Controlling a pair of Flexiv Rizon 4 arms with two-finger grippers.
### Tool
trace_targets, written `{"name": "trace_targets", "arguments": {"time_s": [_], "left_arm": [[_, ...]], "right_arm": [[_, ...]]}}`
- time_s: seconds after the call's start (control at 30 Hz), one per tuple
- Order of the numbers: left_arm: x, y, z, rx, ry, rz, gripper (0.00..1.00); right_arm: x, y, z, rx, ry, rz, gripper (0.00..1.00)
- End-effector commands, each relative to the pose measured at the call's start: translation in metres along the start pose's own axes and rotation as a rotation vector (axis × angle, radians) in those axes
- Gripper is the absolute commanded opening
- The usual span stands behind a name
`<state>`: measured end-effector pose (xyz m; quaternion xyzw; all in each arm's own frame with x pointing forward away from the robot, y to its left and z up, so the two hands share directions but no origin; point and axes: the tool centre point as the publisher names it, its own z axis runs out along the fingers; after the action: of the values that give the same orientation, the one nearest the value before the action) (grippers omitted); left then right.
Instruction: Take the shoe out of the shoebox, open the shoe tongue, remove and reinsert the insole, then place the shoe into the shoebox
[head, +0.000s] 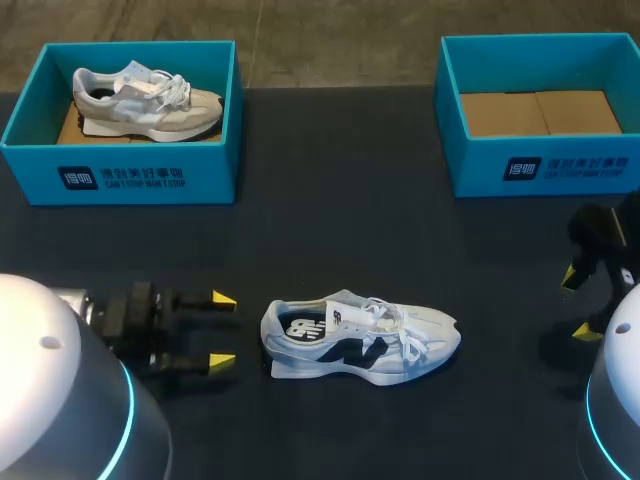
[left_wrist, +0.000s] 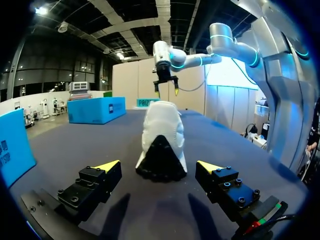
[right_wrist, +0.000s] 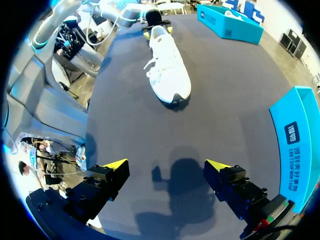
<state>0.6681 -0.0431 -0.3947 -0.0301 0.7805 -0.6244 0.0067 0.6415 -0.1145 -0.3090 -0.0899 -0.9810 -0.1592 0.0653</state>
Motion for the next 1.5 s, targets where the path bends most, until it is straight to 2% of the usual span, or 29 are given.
{"name": "trace_targets", "arguments": {"time_s": [0.03,0.27,0.73,1.5], "left_arm": [[-0.002,0.003,0.005,0.019,0.016,-0.005,1.0],[0.012,0.004,0.019,-0.007,0.04,0.025,1.0],[0.005,0.005,0.042,-0.007,0.034,0.02,1.0],[0.004,0.004,0.067,-0.014,0.062,-0.007,1.0]], "right_arm": [[0.001,0.0,0.0,0.002,-0.002,0.0,1.0],[0.001,0.0,0.0,0.002,-0.002,0.0,1.0],[0.001,0.0,0.0,0.002,-0.002,0.0,1.0],[0.001,0.0,0.0,0.002,-0.002,0.0,1.0]]}}
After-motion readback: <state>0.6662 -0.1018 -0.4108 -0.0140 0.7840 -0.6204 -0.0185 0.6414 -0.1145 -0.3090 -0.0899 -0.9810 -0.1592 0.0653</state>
